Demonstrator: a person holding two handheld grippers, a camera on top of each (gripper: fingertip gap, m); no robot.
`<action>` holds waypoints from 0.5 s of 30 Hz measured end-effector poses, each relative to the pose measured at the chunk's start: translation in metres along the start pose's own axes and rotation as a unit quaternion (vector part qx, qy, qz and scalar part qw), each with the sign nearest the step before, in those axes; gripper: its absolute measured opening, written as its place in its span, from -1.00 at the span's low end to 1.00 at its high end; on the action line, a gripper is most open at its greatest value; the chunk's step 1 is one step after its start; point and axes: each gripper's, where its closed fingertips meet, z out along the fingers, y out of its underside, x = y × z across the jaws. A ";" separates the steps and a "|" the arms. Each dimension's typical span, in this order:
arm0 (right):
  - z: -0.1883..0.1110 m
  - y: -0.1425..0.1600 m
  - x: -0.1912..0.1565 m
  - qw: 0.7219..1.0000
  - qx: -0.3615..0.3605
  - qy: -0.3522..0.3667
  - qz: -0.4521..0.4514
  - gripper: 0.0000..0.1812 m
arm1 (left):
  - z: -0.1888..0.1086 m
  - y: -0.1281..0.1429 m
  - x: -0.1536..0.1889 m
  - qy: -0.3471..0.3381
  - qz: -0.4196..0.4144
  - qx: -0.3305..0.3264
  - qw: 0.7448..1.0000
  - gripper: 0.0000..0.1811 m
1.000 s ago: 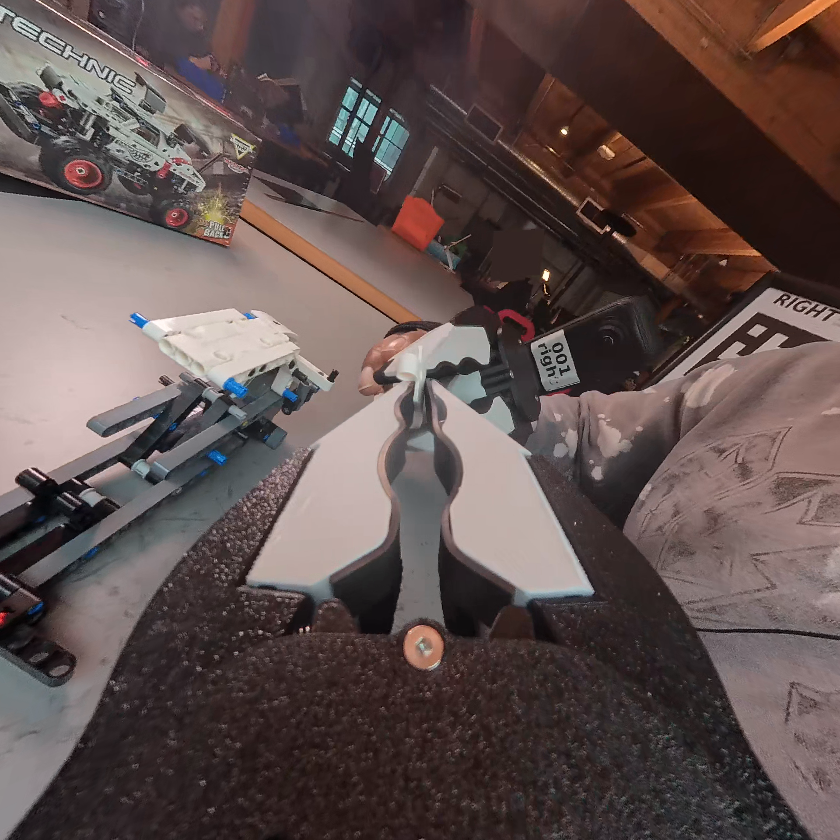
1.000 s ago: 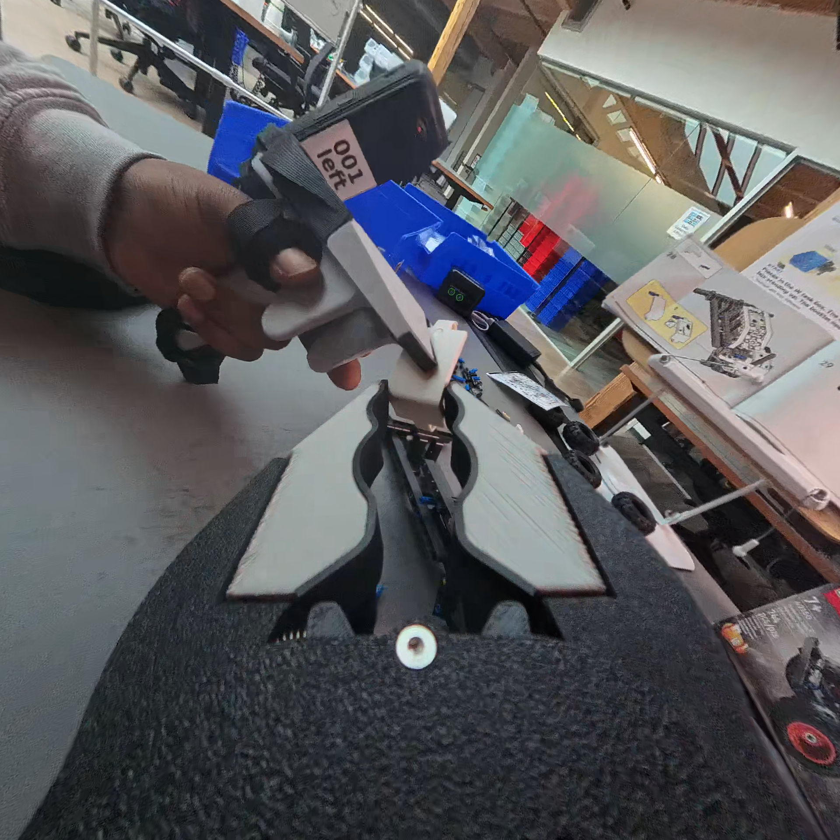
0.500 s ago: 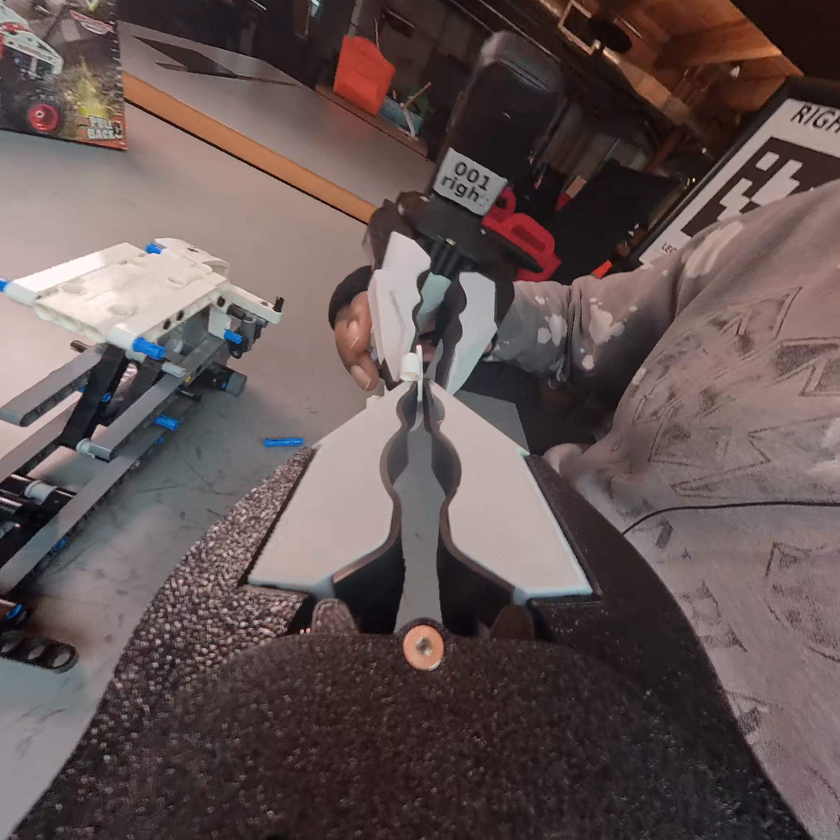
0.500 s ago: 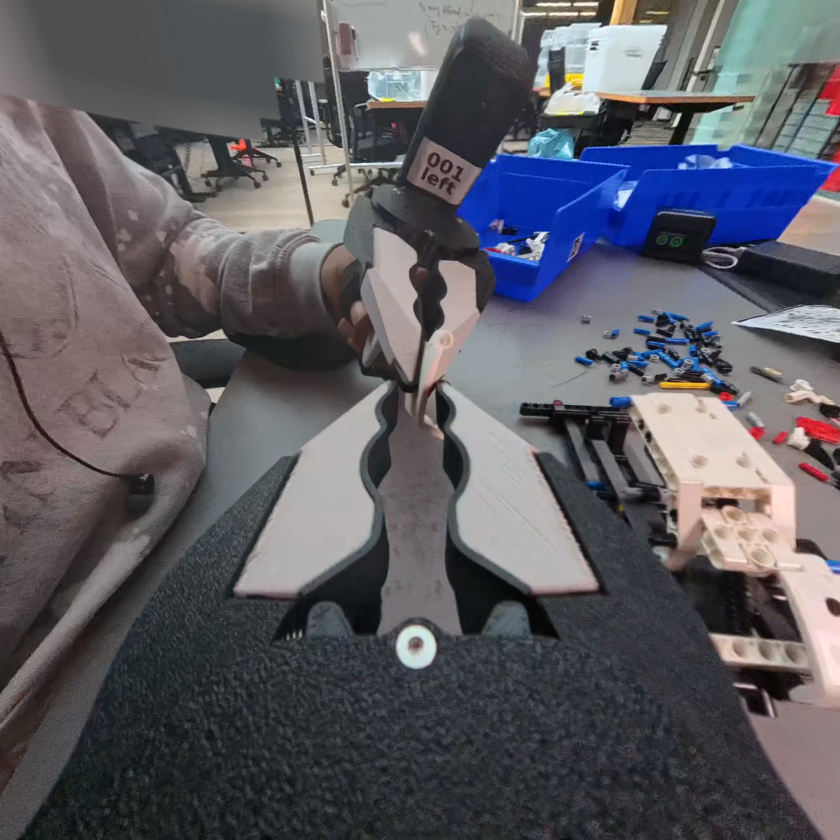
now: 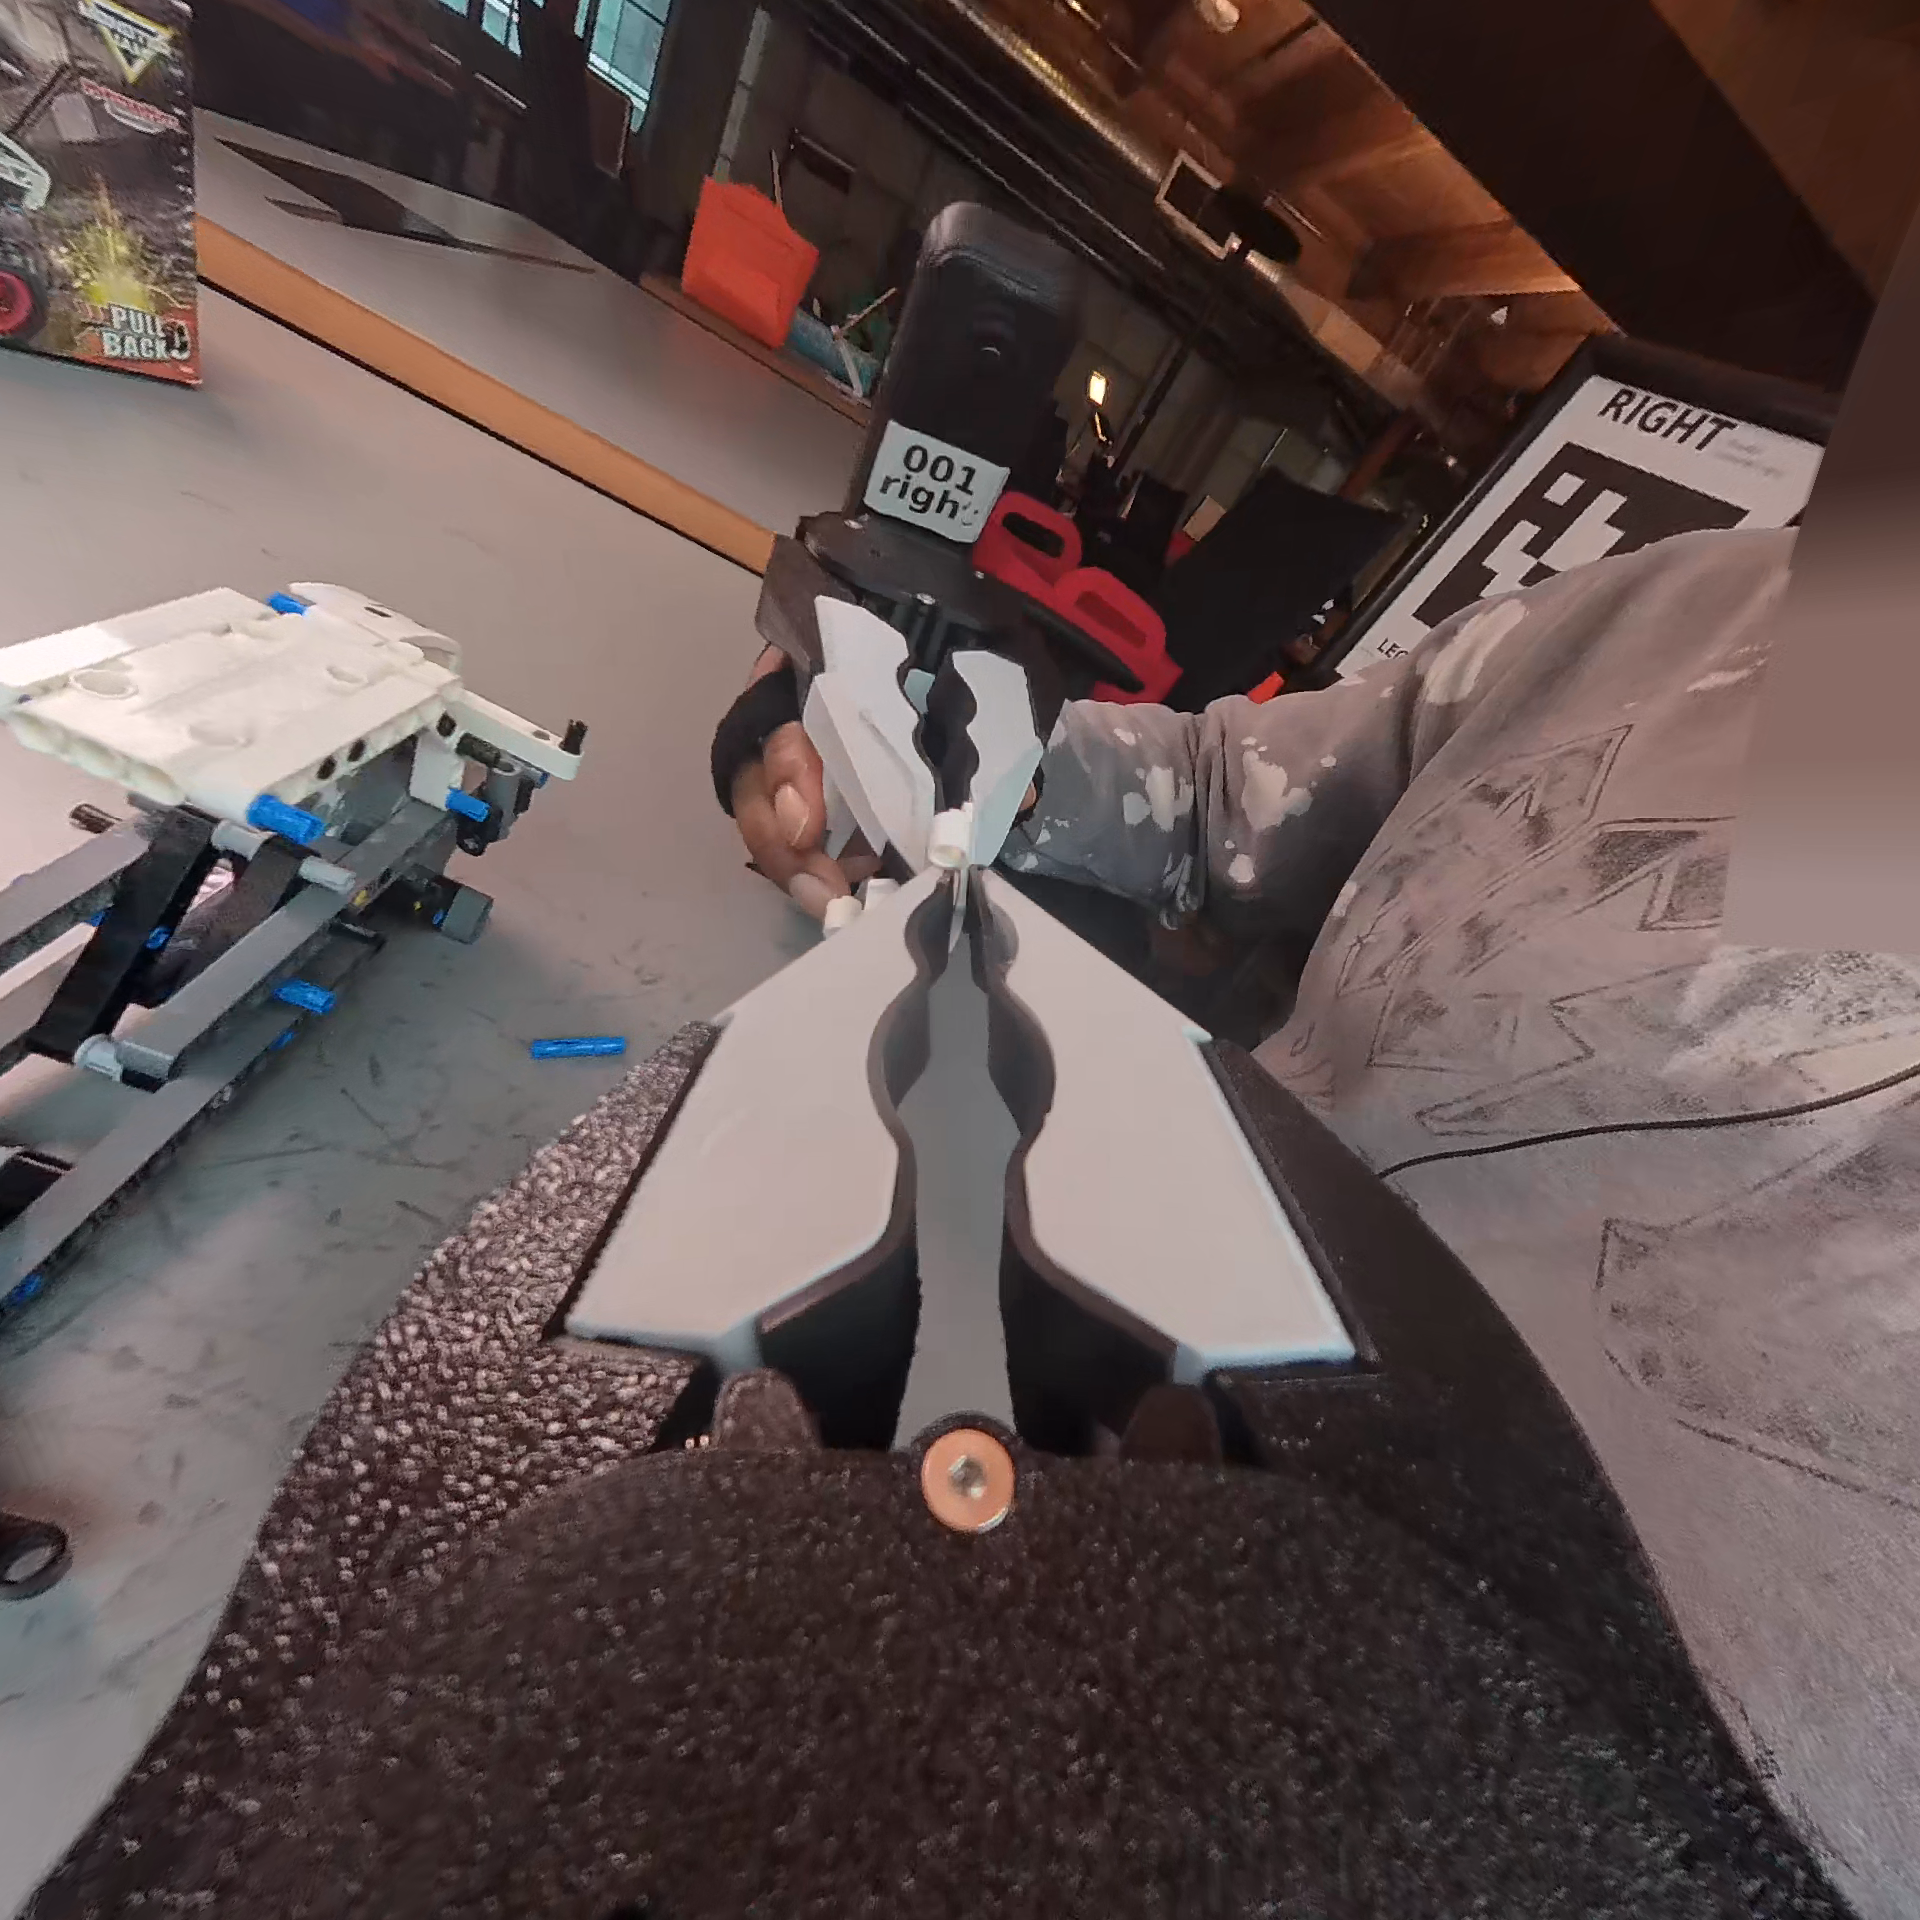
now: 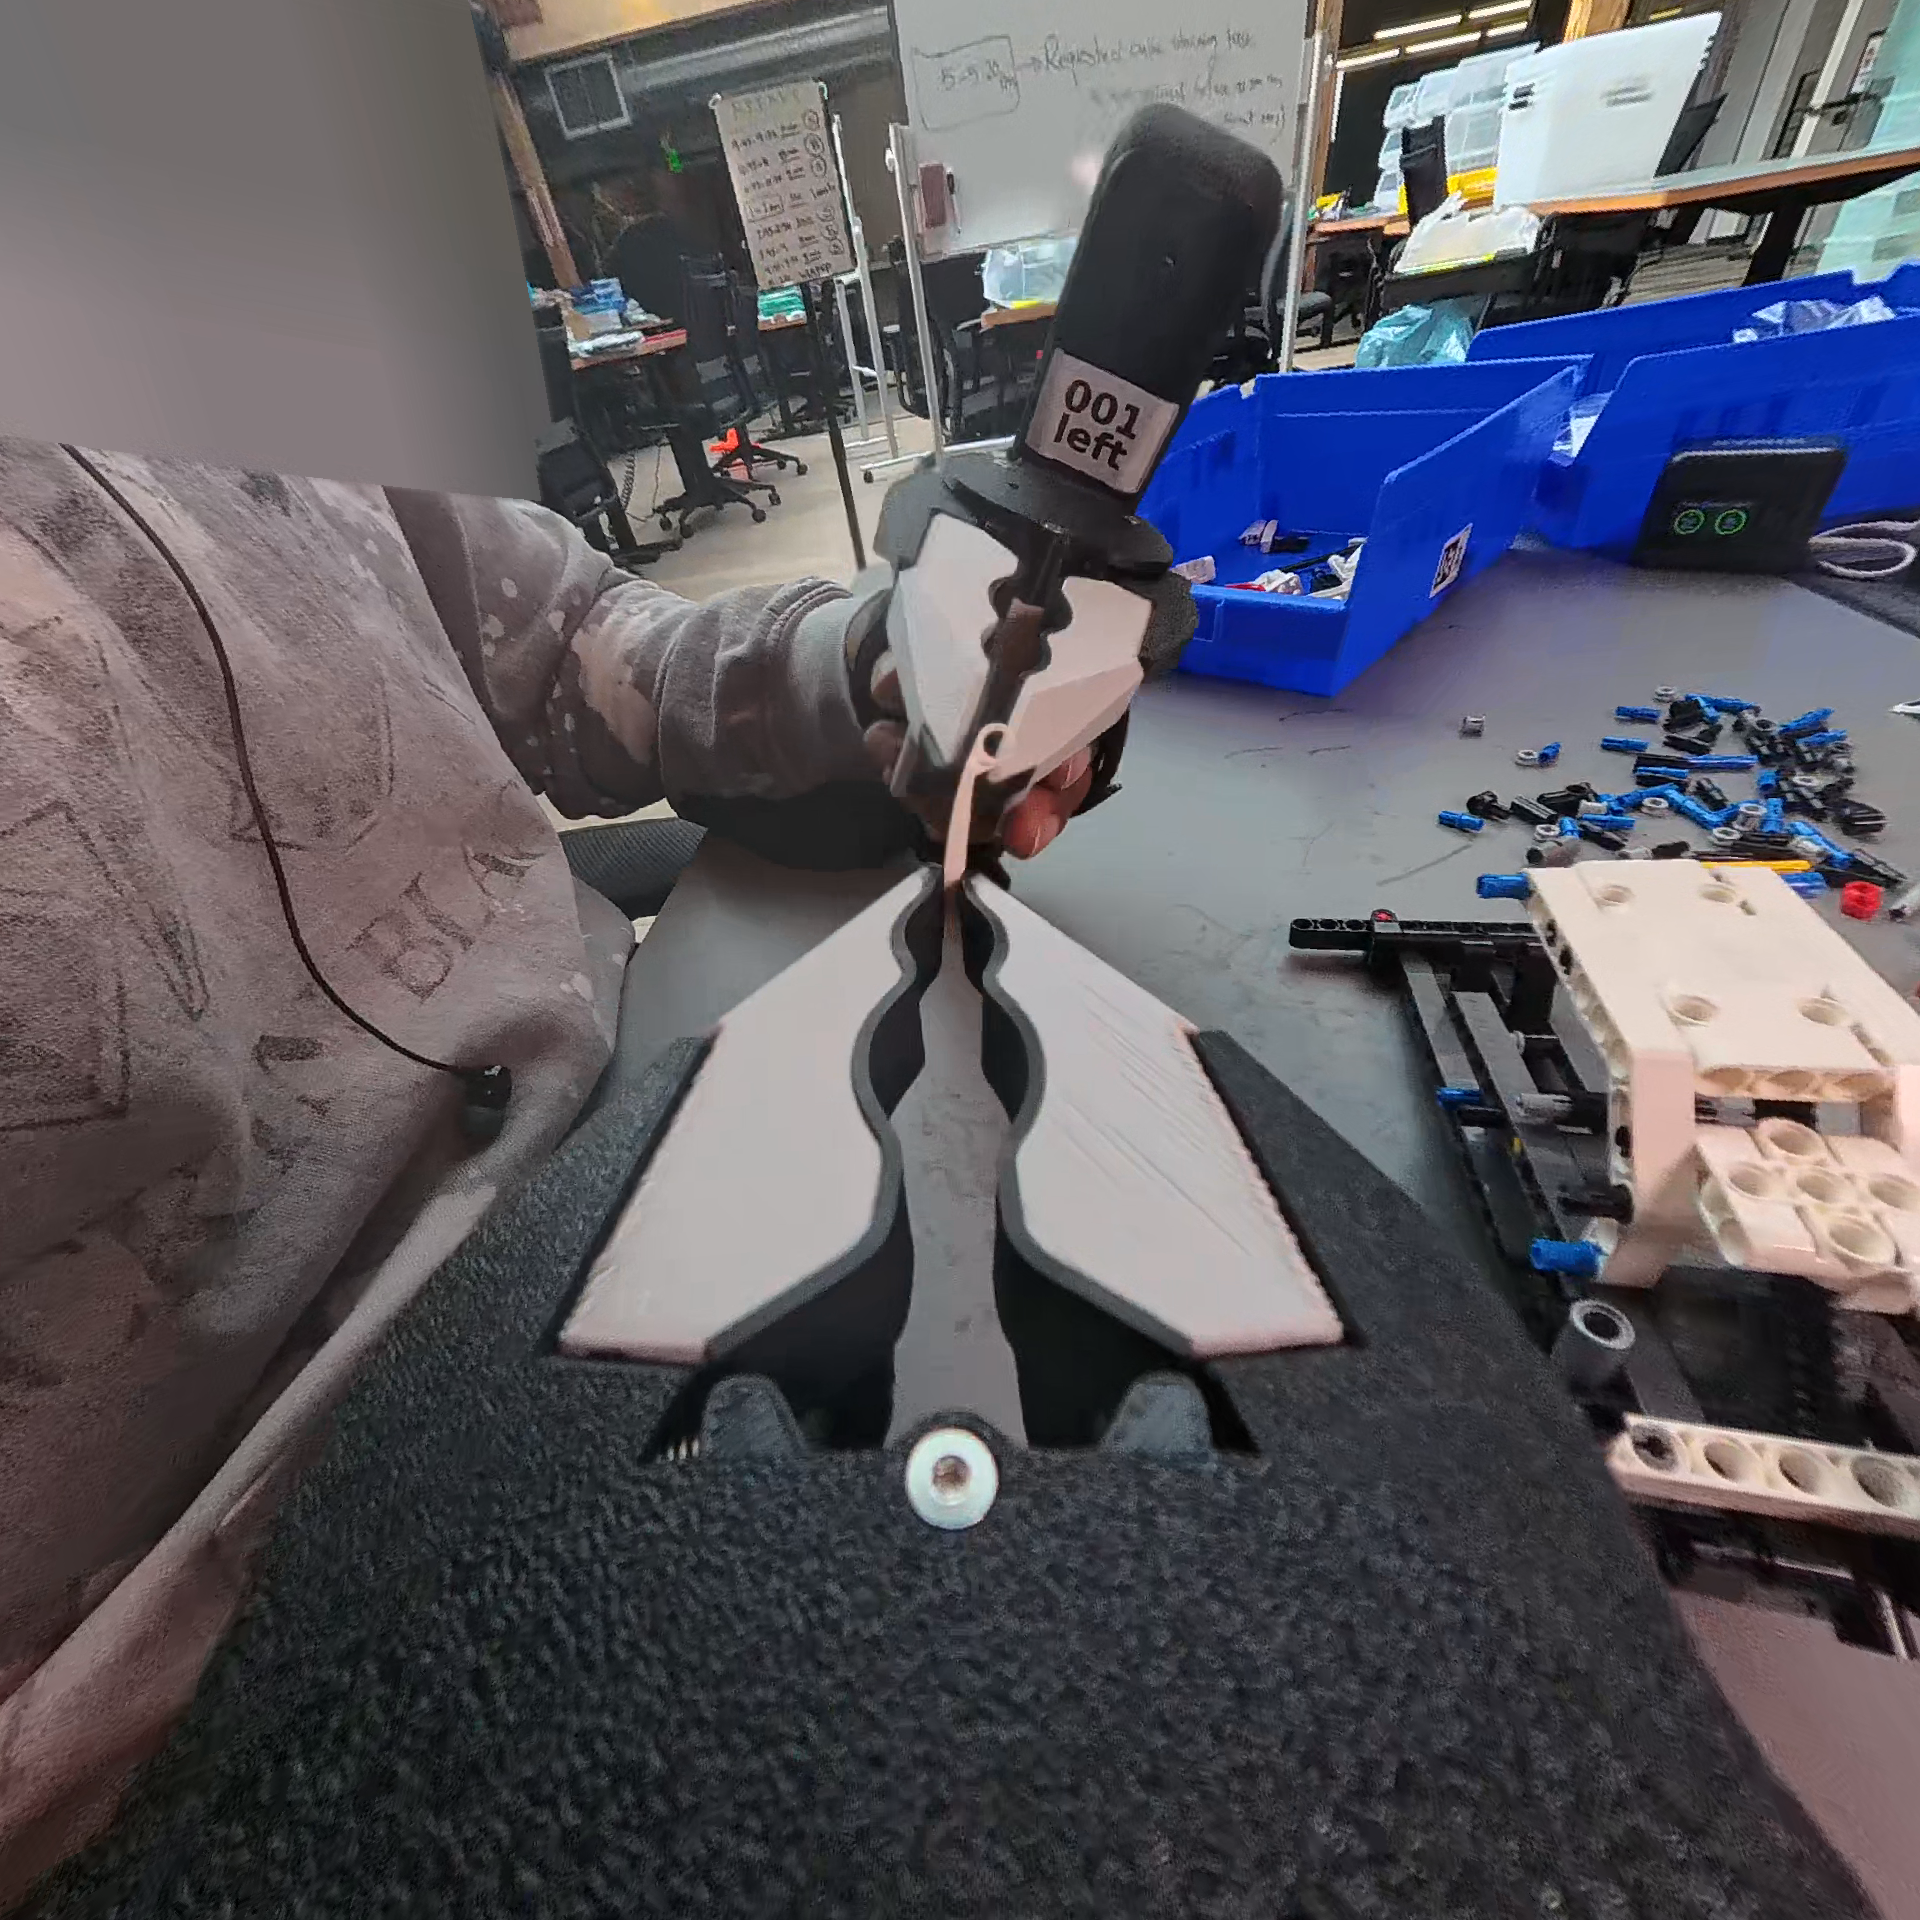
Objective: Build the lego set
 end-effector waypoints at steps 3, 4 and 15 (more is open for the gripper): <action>0.001 -0.003 0.000 1.000 0.003 0.009 -0.015 -0.98 | -0.002 -0.004 0.003 0.004 0.004 0.010 1.000 -0.97; 0.000 -0.007 0.001 1.000 0.014 0.010 -0.008 -0.98 | -0.003 -0.007 0.003 0.005 0.002 0.017 1.000 -0.93; 0.006 -0.002 -0.002 1.000 -0.002 0.014 -0.014 -0.97 | 0.004 -0.002 0.001 -0.022 0.037 -0.002 0.999 -0.98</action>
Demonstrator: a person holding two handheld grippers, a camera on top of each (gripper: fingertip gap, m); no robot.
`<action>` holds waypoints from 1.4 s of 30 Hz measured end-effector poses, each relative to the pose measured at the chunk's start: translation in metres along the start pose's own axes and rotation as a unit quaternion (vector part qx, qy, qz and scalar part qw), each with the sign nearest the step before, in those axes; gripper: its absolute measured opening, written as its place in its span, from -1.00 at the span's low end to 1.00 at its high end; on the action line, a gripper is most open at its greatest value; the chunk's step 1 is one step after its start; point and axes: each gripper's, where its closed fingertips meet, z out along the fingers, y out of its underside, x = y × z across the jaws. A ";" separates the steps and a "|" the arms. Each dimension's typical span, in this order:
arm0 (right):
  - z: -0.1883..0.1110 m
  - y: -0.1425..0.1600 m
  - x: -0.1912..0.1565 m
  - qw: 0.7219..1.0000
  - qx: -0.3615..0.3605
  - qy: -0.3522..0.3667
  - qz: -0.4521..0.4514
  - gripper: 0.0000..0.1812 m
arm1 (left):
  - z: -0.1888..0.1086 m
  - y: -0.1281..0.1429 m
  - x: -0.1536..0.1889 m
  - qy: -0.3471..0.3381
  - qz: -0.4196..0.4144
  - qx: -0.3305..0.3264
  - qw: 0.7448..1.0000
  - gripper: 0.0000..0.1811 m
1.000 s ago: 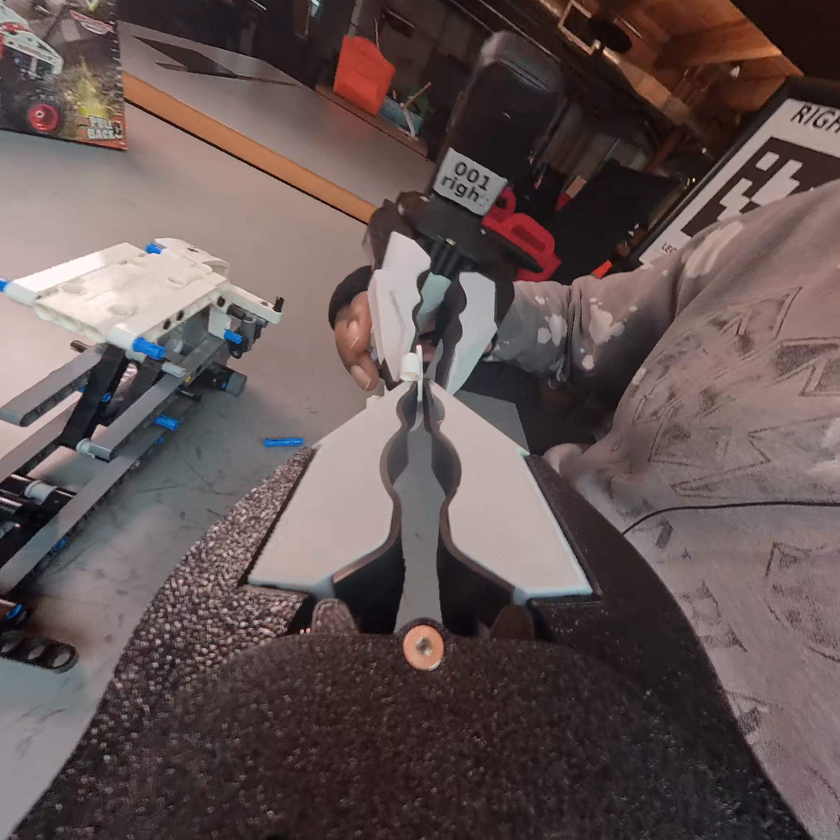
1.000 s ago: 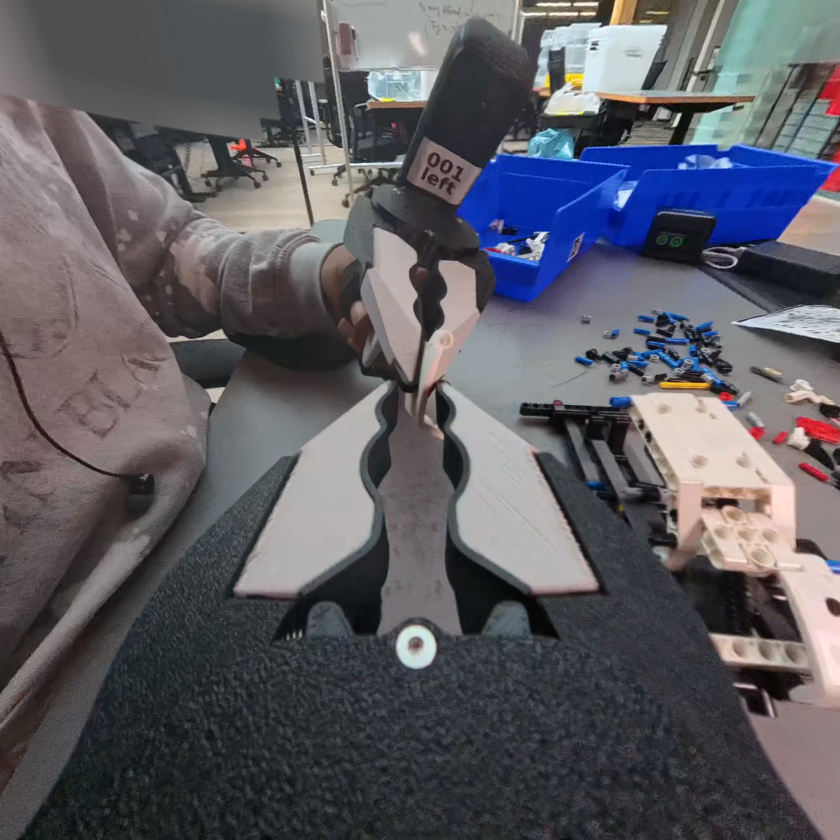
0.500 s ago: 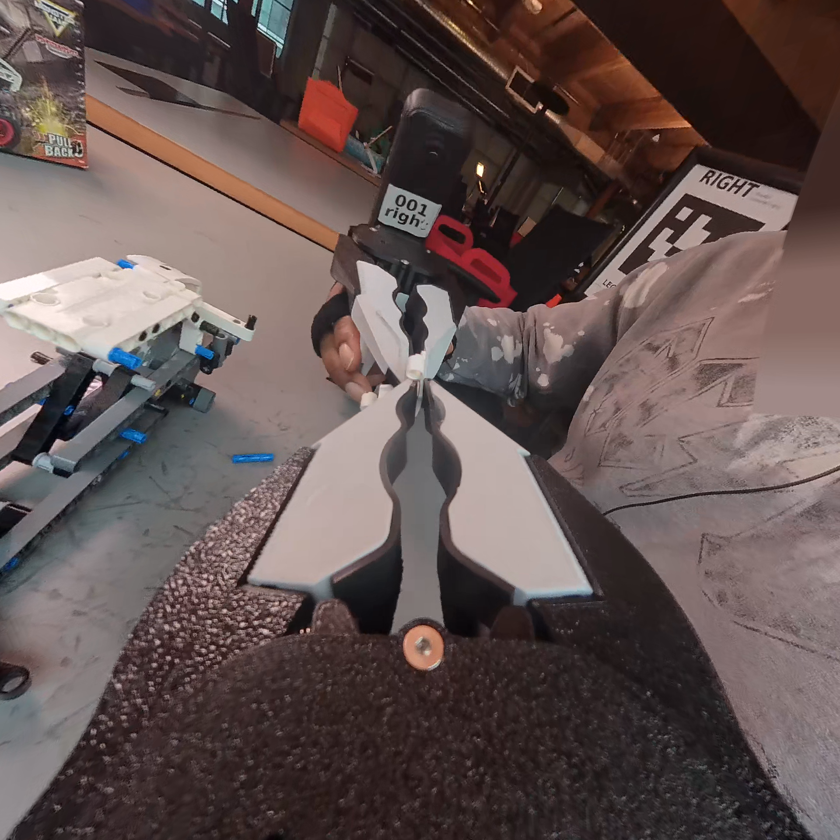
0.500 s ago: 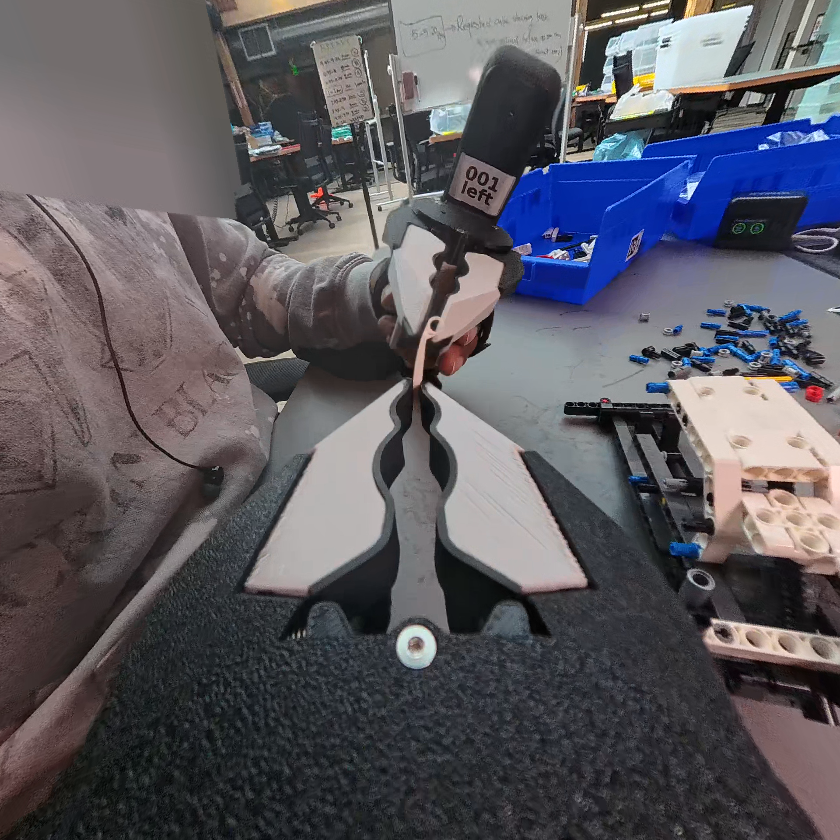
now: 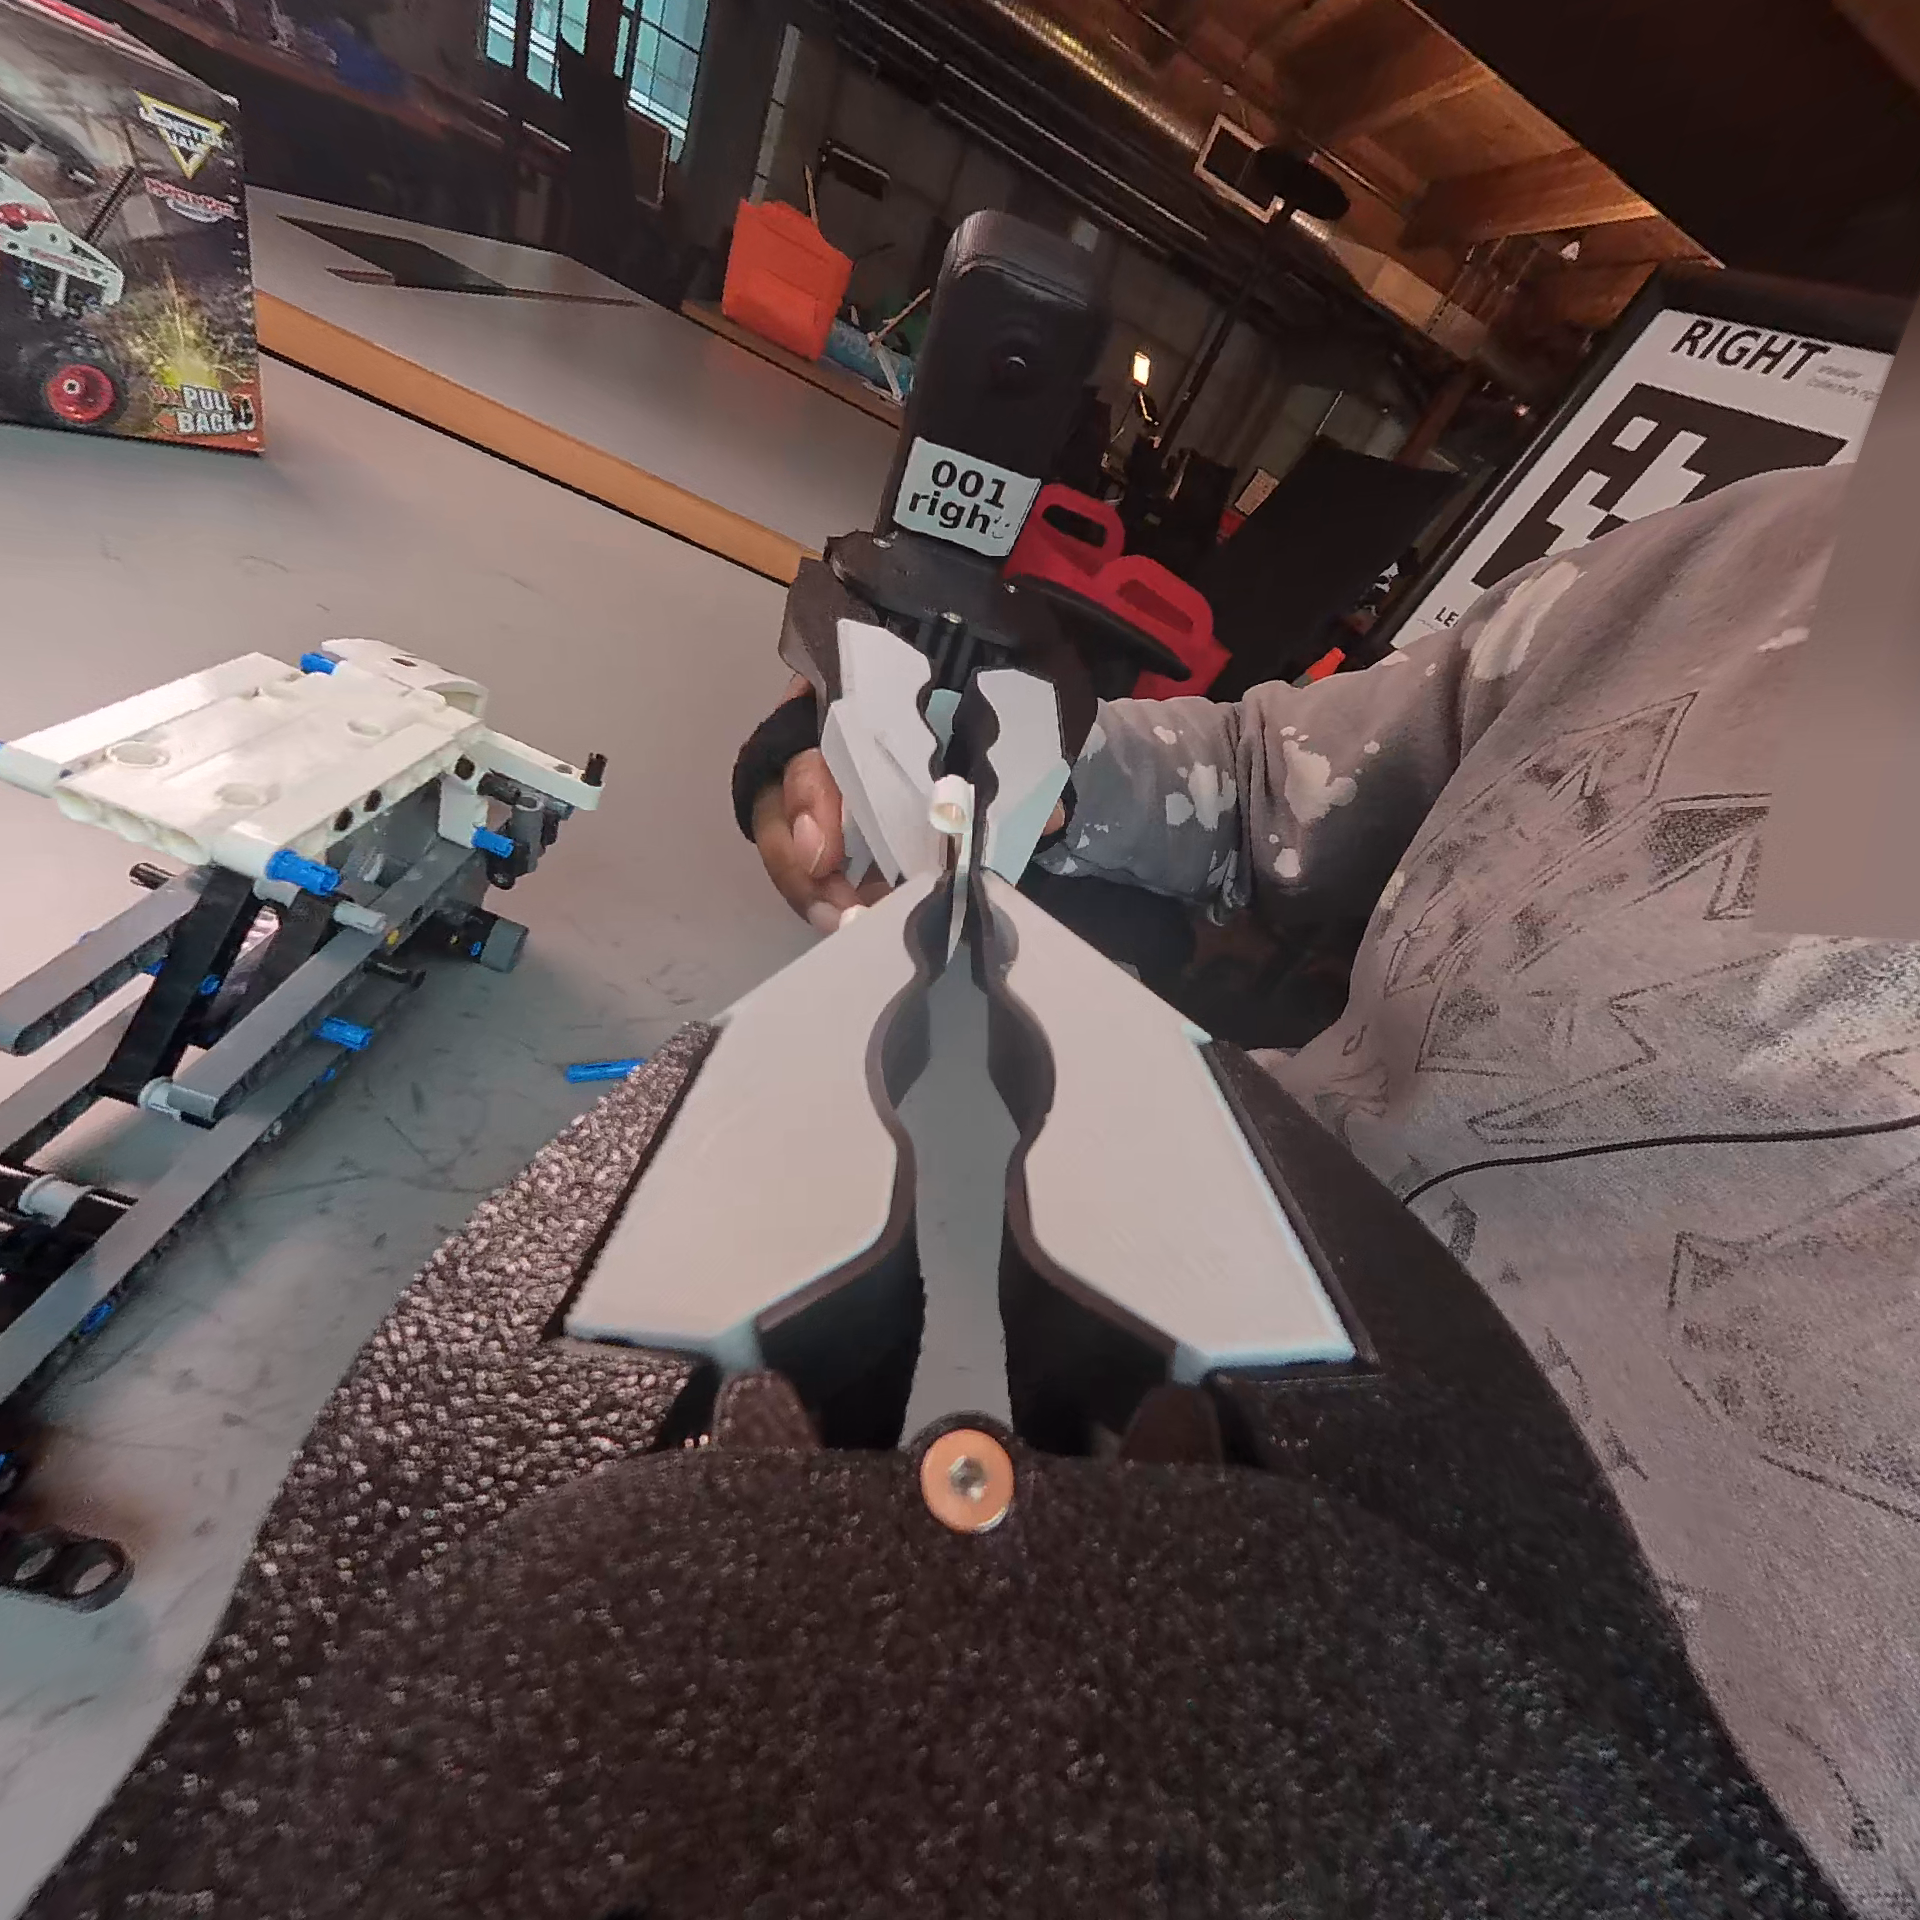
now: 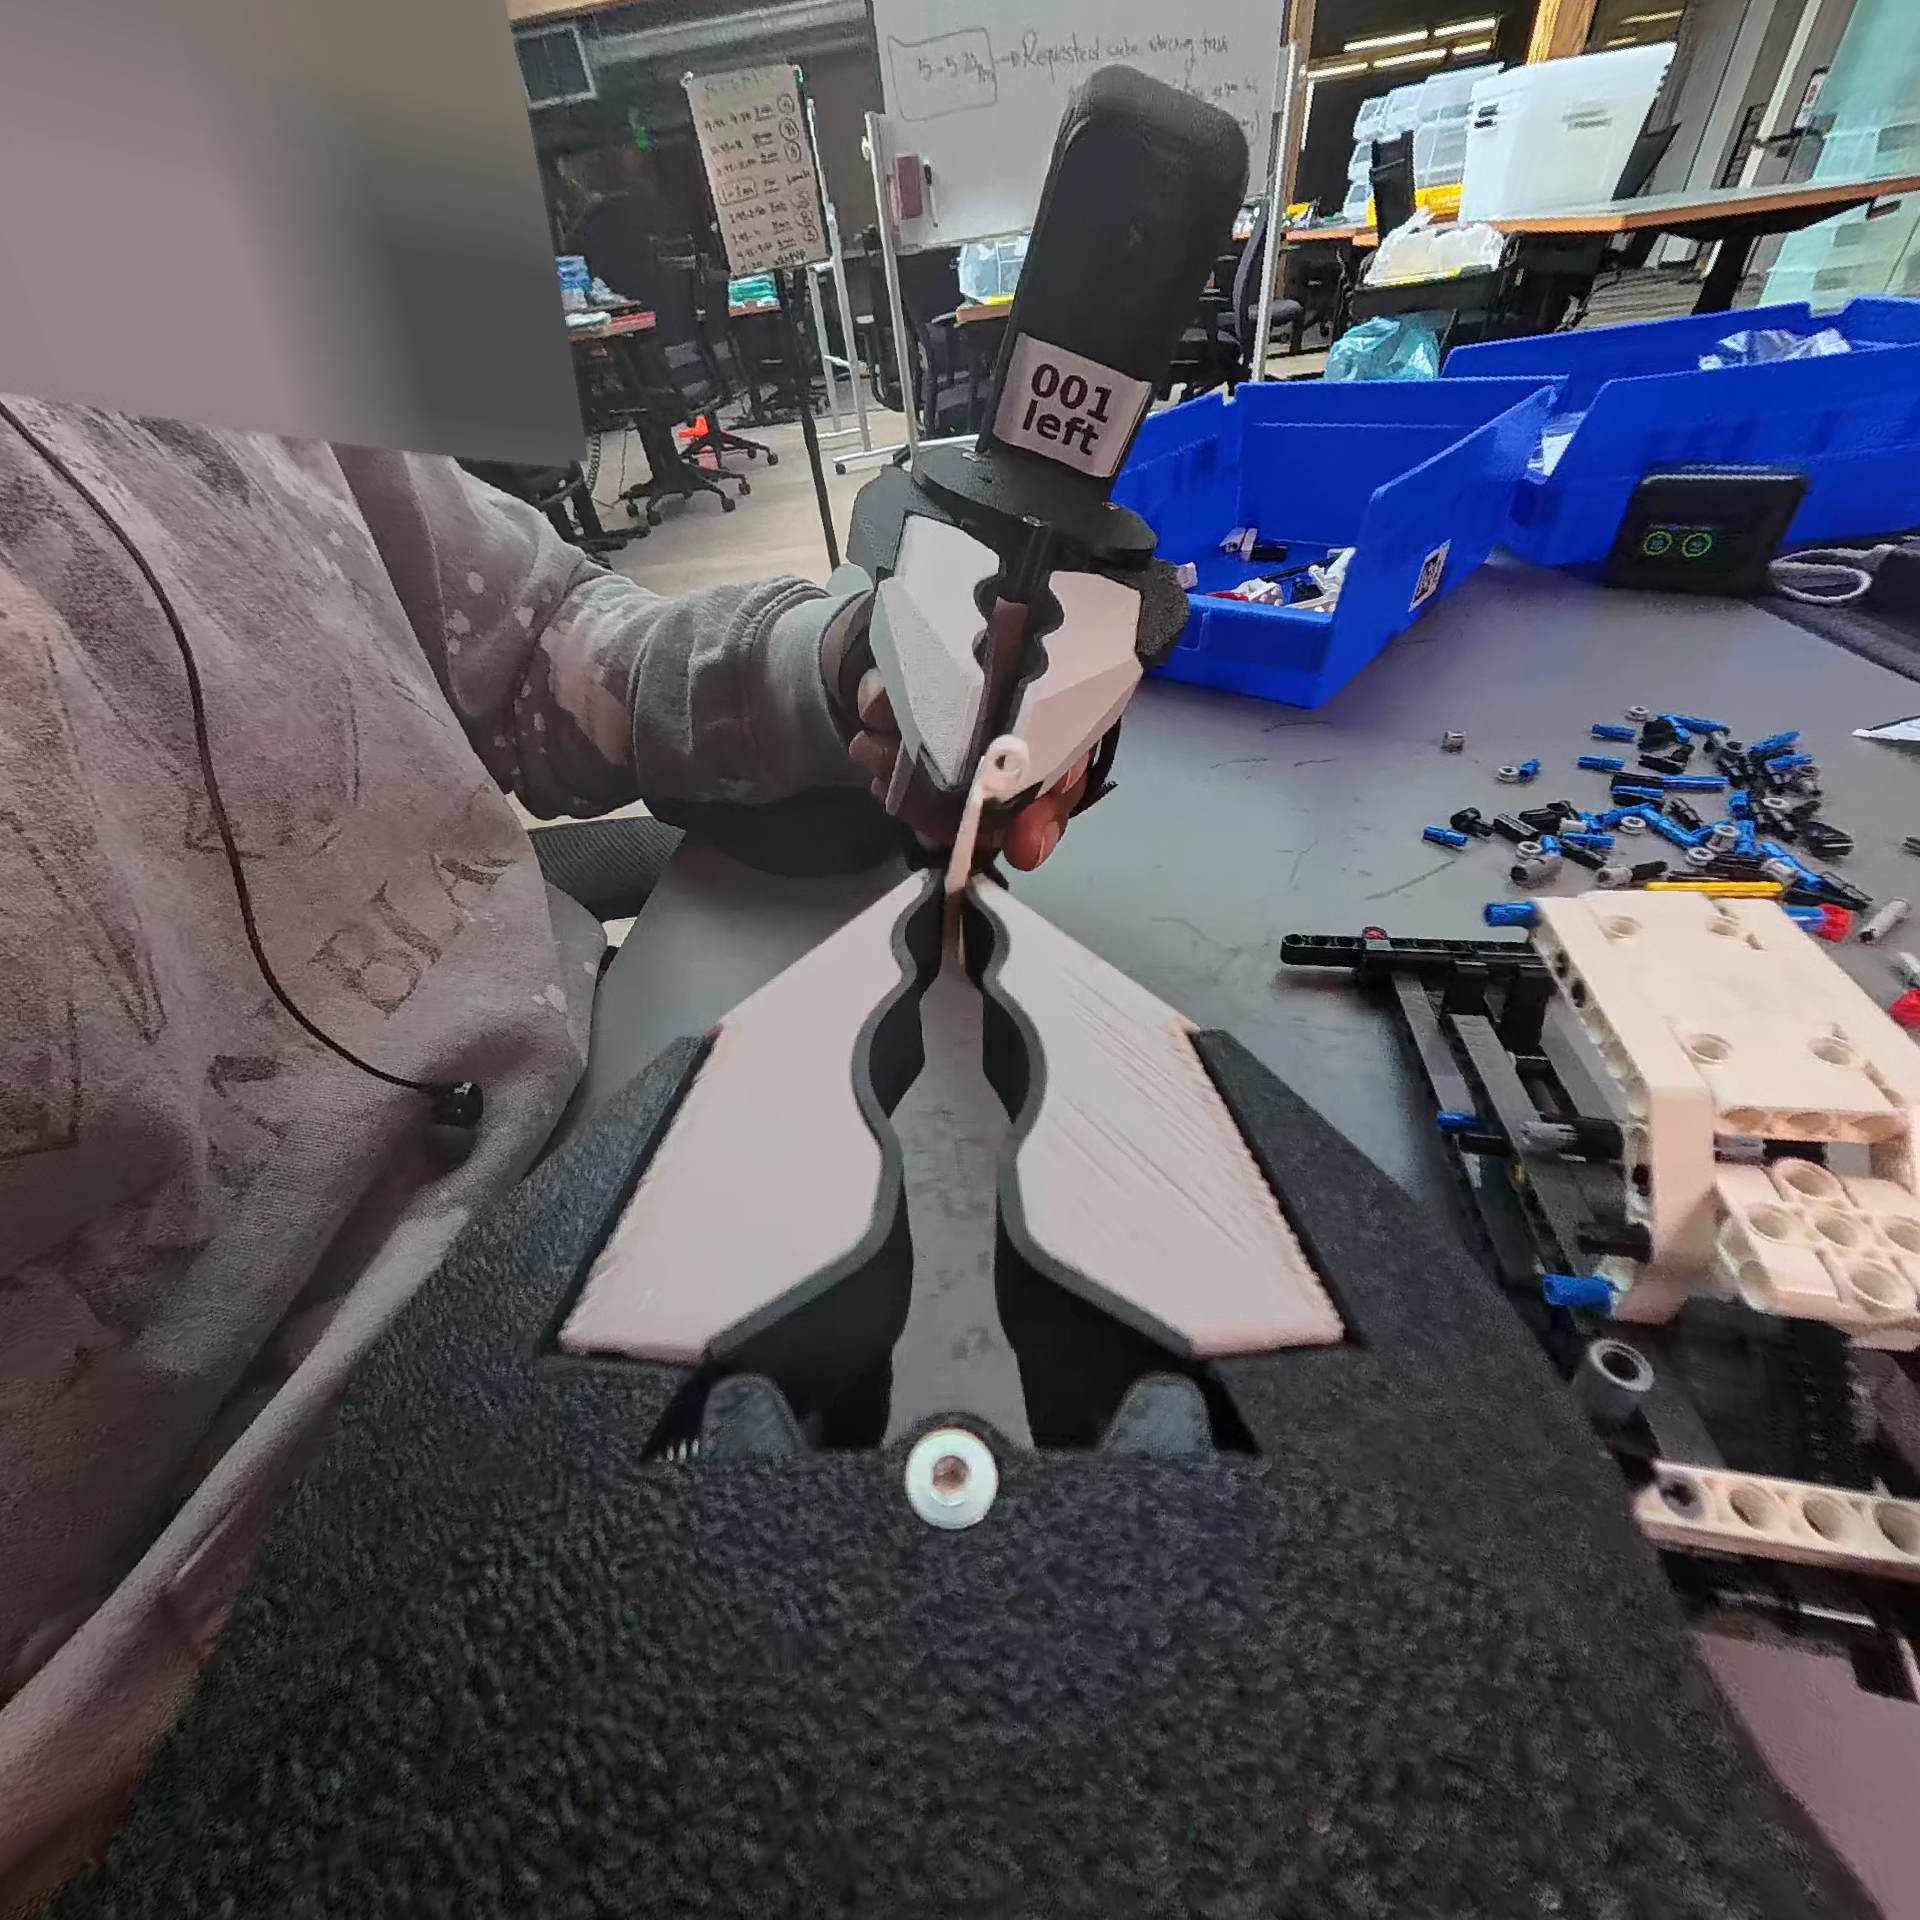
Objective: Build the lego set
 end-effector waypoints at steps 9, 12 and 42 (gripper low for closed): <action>-0.059 0.012 0.035 0.996 -0.067 0.058 0.003 -0.99 | 0.006 0.029 -0.038 -0.101 0.036 -0.104 0.989 -0.84; -0.087 -0.006 0.060 0.993 -0.008 0.118 0.018 -0.99 | 0.013 0.056 -0.065 -0.145 0.087 -0.215 0.962 -0.81; -0.083 0.005 0.060 0.991 -0.017 0.130 0.006 -0.99 | 0.002 0.077 -0.090 -0.156 0.166 -0.326 0.918 -0.70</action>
